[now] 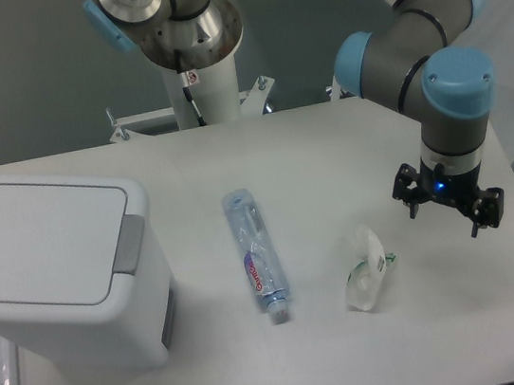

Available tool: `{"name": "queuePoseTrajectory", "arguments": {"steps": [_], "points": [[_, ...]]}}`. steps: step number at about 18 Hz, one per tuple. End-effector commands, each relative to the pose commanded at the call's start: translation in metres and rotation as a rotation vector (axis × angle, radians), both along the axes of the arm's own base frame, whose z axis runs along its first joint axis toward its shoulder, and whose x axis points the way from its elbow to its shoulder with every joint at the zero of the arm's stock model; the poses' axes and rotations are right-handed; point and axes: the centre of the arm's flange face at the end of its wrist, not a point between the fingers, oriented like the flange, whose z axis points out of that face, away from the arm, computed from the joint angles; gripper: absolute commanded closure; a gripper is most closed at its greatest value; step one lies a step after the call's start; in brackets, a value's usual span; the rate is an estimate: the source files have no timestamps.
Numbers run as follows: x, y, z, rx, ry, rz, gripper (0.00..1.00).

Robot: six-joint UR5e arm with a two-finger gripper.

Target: Open the trash can

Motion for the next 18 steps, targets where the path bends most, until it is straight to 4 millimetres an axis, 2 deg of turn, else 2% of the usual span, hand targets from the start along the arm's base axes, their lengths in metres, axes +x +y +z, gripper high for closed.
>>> {"name": "queuePoseTrajectory", "arguments": {"steps": [3, 6, 8, 10, 11, 14, 16, 18], "points": [[0.000, 0.000, 0.003, 0.005, 0.003, 0.002, 0.00], [0.002, -0.001, 0.013, 0.021, 0.012, 0.003, 0.00], [0.005, 0.001, 0.011, 0.021, 0.008, -0.002, 0.00], [0.015, 0.001, 0.013, 0.052, -0.007, 0.012, 0.00], [0.021, 0.003, 0.024, 0.100, -0.014, 0.050, 0.00], [0.038, 0.020, 0.046, 0.220, -0.055, 0.192, 0.00], [0.048, 0.034, 0.053, 0.251, -0.072, 0.276, 0.00], [0.066, 0.053, 0.062, 0.268, -0.078, 0.293, 0.00]]}}
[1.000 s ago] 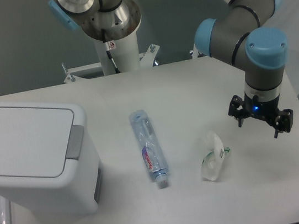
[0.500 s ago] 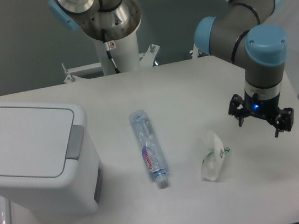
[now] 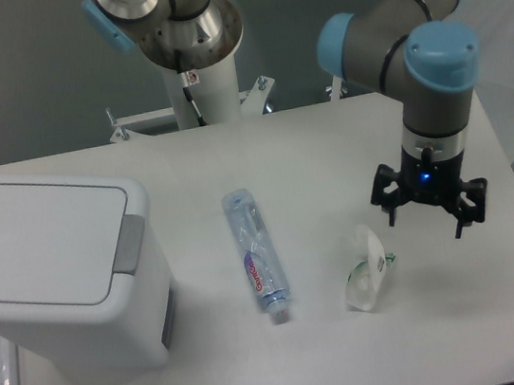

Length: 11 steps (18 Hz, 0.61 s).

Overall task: Open the trash can
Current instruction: 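Move the open gripper across the table toward the trash can lid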

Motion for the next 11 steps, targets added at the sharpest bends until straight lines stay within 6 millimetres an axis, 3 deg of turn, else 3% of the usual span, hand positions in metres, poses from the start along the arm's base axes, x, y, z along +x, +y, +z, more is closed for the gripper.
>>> {"name": "queuePoseTrajectory", "arguments": {"steps": [2, 5, 11], "points": [[0.019, 0.018, 0.007, 0.022, -0.014, 0.029, 0.00], [0.034, 0.046, 0.041, 0.115, -0.002, 0.090, 0.00], [0.065, 0.064, 0.090, 0.315, -0.087, 0.043, 0.00]]}}
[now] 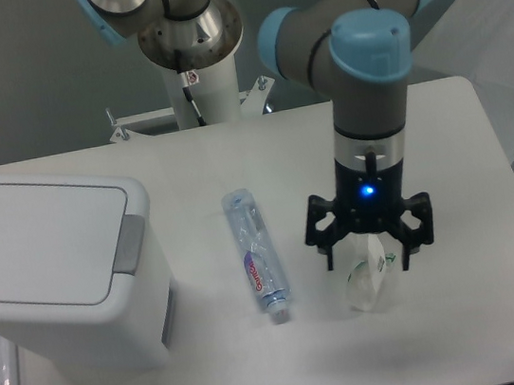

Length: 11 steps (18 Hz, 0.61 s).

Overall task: Open the trash can
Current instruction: 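Move the open gripper across the table toward the trash can lid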

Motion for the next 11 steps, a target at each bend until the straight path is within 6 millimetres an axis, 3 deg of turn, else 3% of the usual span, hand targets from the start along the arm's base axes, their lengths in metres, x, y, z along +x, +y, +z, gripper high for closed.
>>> {"name": "queuePoseTrajectory", "arguments": {"steps": [7, 11], "points": [[0.036, 0.002, 0.042, 0.169, -0.150, 0.020, 0.00], [0.066, 0.014, 0.037, 0.169, -0.182, -0.019, 0.00]]}}
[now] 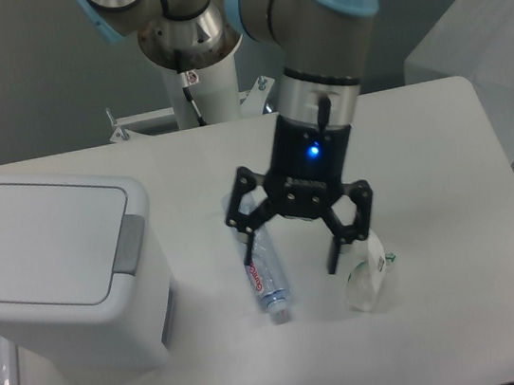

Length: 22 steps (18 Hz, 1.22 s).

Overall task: Open the trash can
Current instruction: 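Move the open gripper across the table toward the trash can lid, then push the gripper against the lid edge to flip the lid open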

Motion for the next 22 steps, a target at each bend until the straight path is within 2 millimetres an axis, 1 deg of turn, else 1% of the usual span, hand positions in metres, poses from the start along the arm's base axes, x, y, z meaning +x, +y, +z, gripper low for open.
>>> {"name": "queuePoseTrajectory", "arguments": {"steps": [1, 4, 5, 6, 9, 12, 14, 18, 19, 22], "points": [[0.003, 0.000, 0.001, 0.001, -0.005, 0.003, 0.00], [0.029, 0.012, -0.013, -0.019, -0.031, -0.036, 0.00], [0.039, 0.011, -0.016, -0.025, -0.037, -0.045, 0.00], [0.045, 0.008, -0.019, -0.030, -0.042, -0.047, 0.00], [0.056, -0.001, -0.023, -0.039, -0.049, -0.049, 0.00], [0.060, -0.004, -0.024, -0.041, -0.051, -0.050, 0.00], [0.059, -0.002, -0.028, -0.047, -0.053, -0.053, 0.00], [0.065, 0.000, -0.037, -0.060, -0.067, -0.060, 0.00], [0.070, 0.003, -0.038, -0.062, -0.066, -0.070, 0.00], [0.071, 0.004, -0.041, -0.066, -0.068, -0.072, 0.00]]}}
